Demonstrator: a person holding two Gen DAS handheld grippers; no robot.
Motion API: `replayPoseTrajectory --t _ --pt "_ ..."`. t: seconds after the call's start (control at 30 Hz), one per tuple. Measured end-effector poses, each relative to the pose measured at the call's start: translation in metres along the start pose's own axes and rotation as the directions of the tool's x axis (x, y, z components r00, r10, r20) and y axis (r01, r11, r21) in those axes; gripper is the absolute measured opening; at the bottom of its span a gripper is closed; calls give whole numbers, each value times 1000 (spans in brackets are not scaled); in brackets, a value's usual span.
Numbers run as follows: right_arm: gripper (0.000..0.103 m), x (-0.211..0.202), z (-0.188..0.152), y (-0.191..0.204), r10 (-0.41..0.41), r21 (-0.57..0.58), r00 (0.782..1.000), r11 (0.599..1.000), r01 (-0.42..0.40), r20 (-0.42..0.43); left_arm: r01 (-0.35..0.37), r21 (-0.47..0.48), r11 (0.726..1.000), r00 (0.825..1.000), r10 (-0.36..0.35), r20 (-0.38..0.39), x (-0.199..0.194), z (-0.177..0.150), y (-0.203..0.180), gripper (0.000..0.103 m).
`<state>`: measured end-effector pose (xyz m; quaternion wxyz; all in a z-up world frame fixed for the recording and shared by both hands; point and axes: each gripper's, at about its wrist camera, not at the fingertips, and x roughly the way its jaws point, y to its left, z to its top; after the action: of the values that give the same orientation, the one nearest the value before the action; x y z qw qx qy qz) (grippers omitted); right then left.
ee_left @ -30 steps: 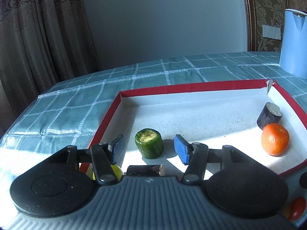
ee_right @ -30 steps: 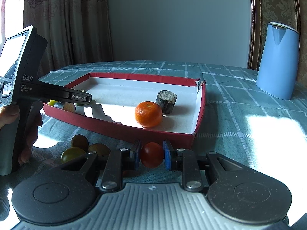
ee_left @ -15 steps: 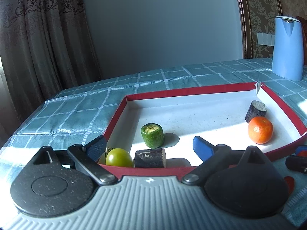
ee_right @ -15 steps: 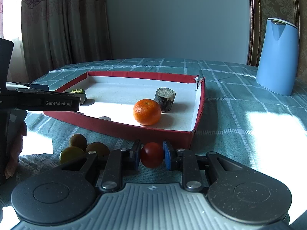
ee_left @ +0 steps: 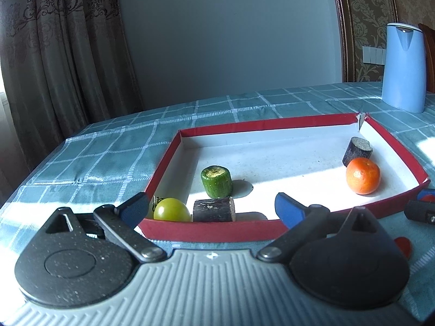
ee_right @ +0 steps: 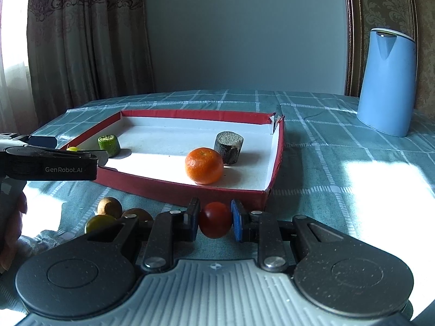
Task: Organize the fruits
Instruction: 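Lower the red cherry tomato into the tray and open the right gripper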
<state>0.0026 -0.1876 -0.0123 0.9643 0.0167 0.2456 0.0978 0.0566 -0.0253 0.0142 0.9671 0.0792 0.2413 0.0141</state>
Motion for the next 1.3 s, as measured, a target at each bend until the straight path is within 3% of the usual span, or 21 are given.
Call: replayPoseTrajectory --t 0.17,0.3,0.7,1.07,1.3 --pt "24 -7 10 -3 44 34 998 998 -45 35 2 -2 1000 1000 -2 -5 0 0 0 99" --pt "24 -5 23 -1 30 16 998 999 -30 52 4 -5 1000 1000 -4 -8 1 0 0 100" --pt "24 34 73 33 47 -72 996 997 -42 71 2 -9 1000 1000 -3 -13 3 0 2 101" --pt "24 106 86 57 35 -148 994 988 -49 -99 6 -7 1000 1000 -6 -15 3 0 1 103" --pt "25 100 81 51 55 -127 995 990 -65 -83 1 6 1000 1000 -1 -7 3 0 -1 103"
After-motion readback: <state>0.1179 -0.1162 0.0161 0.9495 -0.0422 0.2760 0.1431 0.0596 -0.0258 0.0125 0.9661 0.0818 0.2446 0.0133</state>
